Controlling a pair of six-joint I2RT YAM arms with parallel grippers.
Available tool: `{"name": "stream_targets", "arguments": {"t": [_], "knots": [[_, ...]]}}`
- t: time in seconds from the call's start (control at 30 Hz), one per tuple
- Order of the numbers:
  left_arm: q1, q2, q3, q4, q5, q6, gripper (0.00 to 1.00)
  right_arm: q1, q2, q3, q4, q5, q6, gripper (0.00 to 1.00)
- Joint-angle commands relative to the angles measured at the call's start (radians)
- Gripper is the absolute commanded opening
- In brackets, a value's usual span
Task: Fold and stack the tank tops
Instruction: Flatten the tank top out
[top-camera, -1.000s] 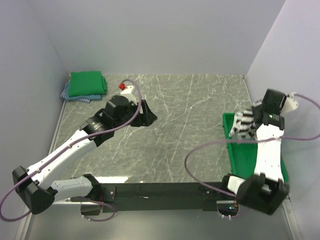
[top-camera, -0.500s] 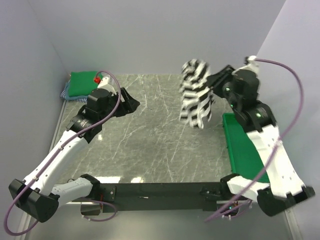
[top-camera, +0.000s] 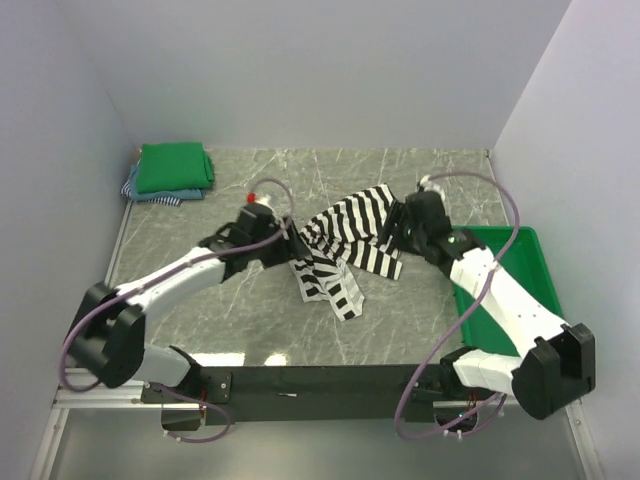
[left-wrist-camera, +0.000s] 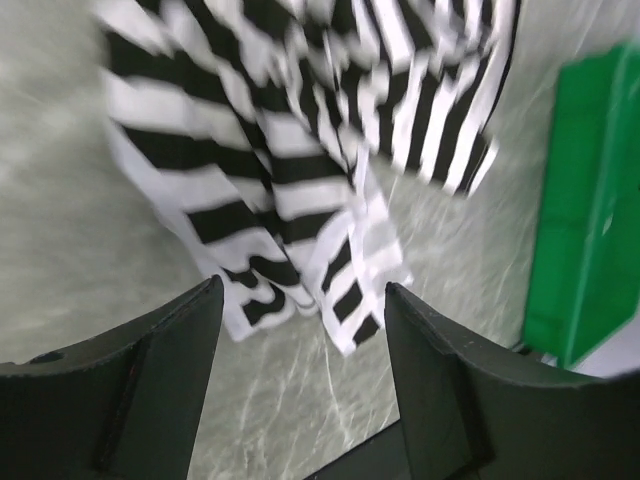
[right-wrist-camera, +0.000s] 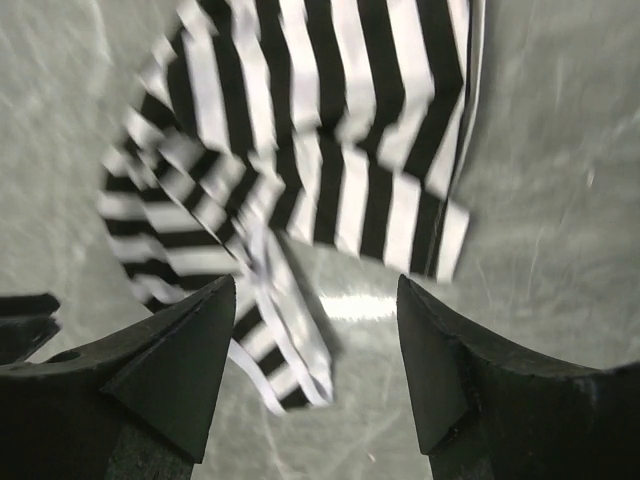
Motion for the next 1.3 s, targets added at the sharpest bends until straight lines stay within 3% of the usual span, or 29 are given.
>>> {"name": "stream_targets", "arguments": {"t": [0.0, 0.13, 0.27, 0.43, 0.57, 0.67, 0.7, 0.73, 0.77, 0.8, 0.87, 0.9, 0.93, 1.07, 1.13, 1.17, 1.2, 1.27], "knots": [[-0.097, 0.068, -0.020, 0.123, 0.030, -0.054, 0.70, 0.029, -0.054, -0.120, 0.079, 0.010, 0.008, 0.72], [-0.186, 0.157, -0.024, 0.174, 0.039, -0.087, 0.67, 0.029, -0.007, -0.217, 0.135, 0.049, 0.033, 0.70], [-0.237, 0.258, 0.041, 0.088, -0.062, -0.084, 0.63, 0.025, 0.102, -0.199, 0.152, 0.134, 0.031, 0.68], [-0.242, 0.347, 0.105, -0.058, -0.298, -0.140, 0.57, 0.018, 0.255, -0.150, 0.168, 0.160, 0.028, 0.68], [-0.239, 0.450, 0.173, -0.110, -0.361, -0.143, 0.51, 0.017, 0.378, -0.098, 0.162, 0.181, 0.019, 0.66], [-0.229, 0.498, 0.239, -0.162, -0.447, -0.143, 0.32, 0.018, 0.433, -0.061, 0.147, 0.177, 0.002, 0.49], [-0.225, 0.504, 0.262, -0.171, -0.470, -0.143, 0.25, 0.018, 0.438, -0.053, 0.146, 0.169, -0.002, 0.32], [-0.204, 0.513, 0.276, -0.180, -0.501, -0.142, 0.23, 0.023, 0.438, -0.055, 0.146, 0.159, -0.007, 0.21], [-0.188, 0.528, 0.289, -0.199, -0.515, -0.134, 0.21, 0.028, 0.430, -0.059, 0.146, 0.154, -0.012, 0.04], [-0.170, 0.535, 0.315, -0.206, -0.527, -0.131, 0.18, 0.034, 0.423, -0.070, 0.143, 0.149, -0.013, 0.00], [-0.098, 0.556, 0.346, -0.213, -0.549, -0.105, 0.14, 0.057, 0.401, -0.084, 0.124, 0.139, -0.015, 0.00], [-0.070, 0.568, 0.395, -0.217, -0.553, -0.093, 0.04, 0.066, 0.363, -0.107, 0.118, 0.132, -0.009, 0.00], [-0.011, 0.584, 0.430, -0.220, -0.558, -0.058, 0.01, 0.081, 0.337, -0.121, 0.113, 0.097, -0.003, 0.00], [0.106, 0.772, 0.731, -0.263, -0.506, 0.065, 0.00, 0.294, 0.181, -0.191, 0.144, -0.016, 0.133, 0.00], [0.137, 0.849, 0.964, -0.300, -0.428, 0.148, 0.08, 0.375, 0.163, -0.167, 0.165, -0.062, 0.192, 0.03], [0.142, 0.916, 1.040, -0.327, -0.409, 0.163, 0.15, 0.423, 0.148, -0.156, 0.199, -0.076, 0.218, 0.26], [0.146, 0.938, 1.166, -0.347, -0.359, 0.180, 0.31, 0.429, 0.137, -0.133, 0.211, -0.082, 0.223, 0.40], [0.149, 0.931, 1.222, -0.354, -0.329, 0.214, 0.46, 0.423, 0.113, -0.110, 0.192, -0.047, 0.206, 0.63]]}}
